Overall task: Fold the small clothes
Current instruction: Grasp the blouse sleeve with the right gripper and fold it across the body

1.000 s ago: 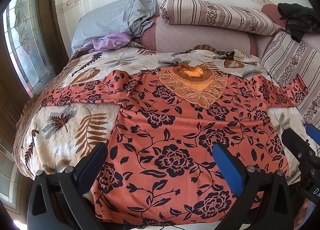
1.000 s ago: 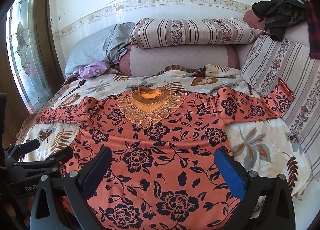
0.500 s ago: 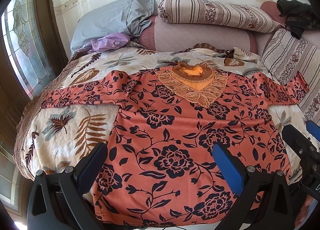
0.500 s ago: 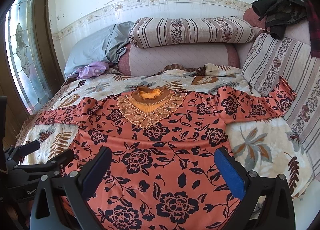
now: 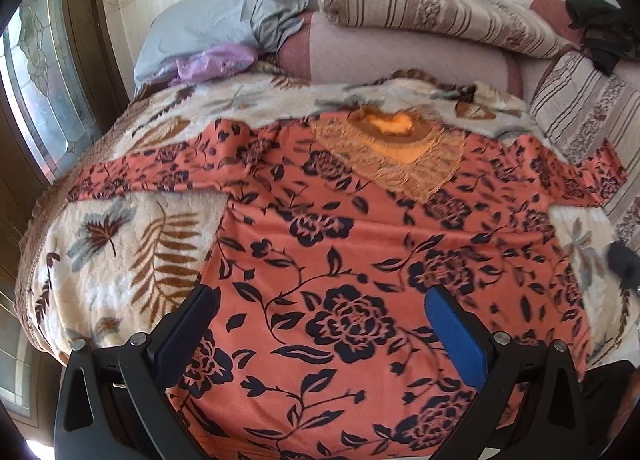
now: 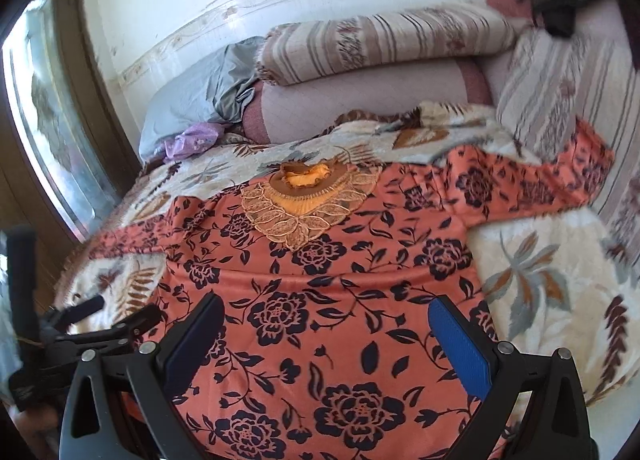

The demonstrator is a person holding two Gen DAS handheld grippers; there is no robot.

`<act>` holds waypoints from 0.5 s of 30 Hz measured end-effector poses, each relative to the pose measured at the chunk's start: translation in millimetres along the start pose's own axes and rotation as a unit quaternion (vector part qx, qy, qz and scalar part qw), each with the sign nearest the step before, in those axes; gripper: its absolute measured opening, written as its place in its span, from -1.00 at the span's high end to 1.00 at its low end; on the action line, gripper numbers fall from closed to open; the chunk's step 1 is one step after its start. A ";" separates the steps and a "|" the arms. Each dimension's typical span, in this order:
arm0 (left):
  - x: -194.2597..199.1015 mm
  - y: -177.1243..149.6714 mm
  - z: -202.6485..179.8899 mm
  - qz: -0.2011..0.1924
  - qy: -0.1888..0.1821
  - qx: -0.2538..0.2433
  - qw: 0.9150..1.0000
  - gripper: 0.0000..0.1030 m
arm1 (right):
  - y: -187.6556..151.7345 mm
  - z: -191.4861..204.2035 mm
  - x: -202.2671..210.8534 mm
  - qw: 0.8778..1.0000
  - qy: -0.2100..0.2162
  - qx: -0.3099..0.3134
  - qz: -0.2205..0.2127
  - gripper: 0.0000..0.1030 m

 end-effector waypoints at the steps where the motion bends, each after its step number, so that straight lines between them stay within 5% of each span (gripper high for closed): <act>1: -11.7 -7.1 3.7 0.014 0.006 -0.001 1.000 -1.00 | 2.3 -17.8 -1.3 1.000 -0.003 -0.018 0.001 -1.00; 5: -43.7 -19.8 7.7 0.042 0.017 -0.014 0.999 -1.00 | 18.1 -129.8 -6.3 0.989 -0.047 -0.140 -0.003 -1.00; 9: -69.3 -10.4 1.2 0.037 0.019 -0.027 0.999 -1.00 | 35.9 -267.4 -16.1 0.955 -0.136 -0.261 -0.024 -0.81; 11: -82.0 -3.1 -1.7 0.028 0.020 -0.033 0.999 -1.00 | 57.9 -320.3 -22.6 0.954 -0.216 -0.206 -0.034 -0.62; 15: -117.3 -4.0 -8.1 0.025 0.024 -0.055 0.998 -1.00 | 114.4 -375.8 -53.4 0.947 -0.319 -0.030 -0.036 -0.60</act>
Point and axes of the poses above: each gripper's, at about its wrist camera, not at the fingertips, and x roughly against the way its jaws point, z to its left, y to its top, the point moved 10 cm from there along -x, roughly the way its jaws point, and after that the axes turned 13 degrees about -z, right-handed, at the moved point
